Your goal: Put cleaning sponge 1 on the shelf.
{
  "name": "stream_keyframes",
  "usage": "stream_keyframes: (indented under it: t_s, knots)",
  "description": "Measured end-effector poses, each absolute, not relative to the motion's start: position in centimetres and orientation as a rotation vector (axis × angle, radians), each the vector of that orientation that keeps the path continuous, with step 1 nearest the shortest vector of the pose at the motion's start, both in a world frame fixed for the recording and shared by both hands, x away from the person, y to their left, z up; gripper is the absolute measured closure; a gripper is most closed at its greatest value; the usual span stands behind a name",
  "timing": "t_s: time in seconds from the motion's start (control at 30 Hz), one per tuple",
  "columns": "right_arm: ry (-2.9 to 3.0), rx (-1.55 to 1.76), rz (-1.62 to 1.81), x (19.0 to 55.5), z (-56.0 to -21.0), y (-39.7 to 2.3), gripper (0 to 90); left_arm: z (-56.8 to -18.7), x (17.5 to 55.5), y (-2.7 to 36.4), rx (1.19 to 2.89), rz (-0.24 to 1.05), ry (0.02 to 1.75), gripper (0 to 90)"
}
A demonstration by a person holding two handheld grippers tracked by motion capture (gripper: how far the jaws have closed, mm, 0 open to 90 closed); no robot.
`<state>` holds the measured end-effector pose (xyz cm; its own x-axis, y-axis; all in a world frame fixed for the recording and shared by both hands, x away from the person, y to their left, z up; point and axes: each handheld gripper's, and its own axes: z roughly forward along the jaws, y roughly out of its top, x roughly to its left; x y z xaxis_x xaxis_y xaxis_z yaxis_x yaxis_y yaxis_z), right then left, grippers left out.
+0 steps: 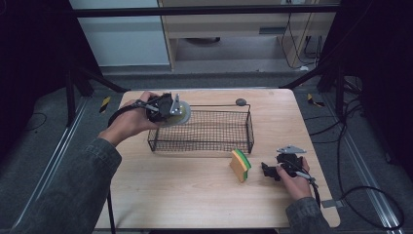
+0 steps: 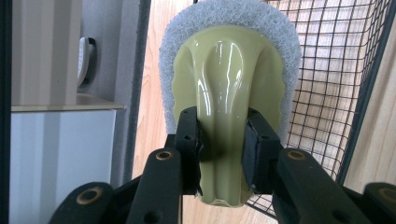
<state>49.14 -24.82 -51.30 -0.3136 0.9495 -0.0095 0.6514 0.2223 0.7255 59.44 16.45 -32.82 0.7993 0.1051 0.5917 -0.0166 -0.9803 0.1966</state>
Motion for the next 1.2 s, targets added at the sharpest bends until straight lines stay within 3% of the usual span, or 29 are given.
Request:
stream_keyframes:
  t_s: [1.2]
  knots:
    - [2.039, 1.475, 0.867, 49.1, -51.3, -24.8, 1.4, -36.7, 60.3, 17.8, 2.860, 0.830, 0.107, 70.2]
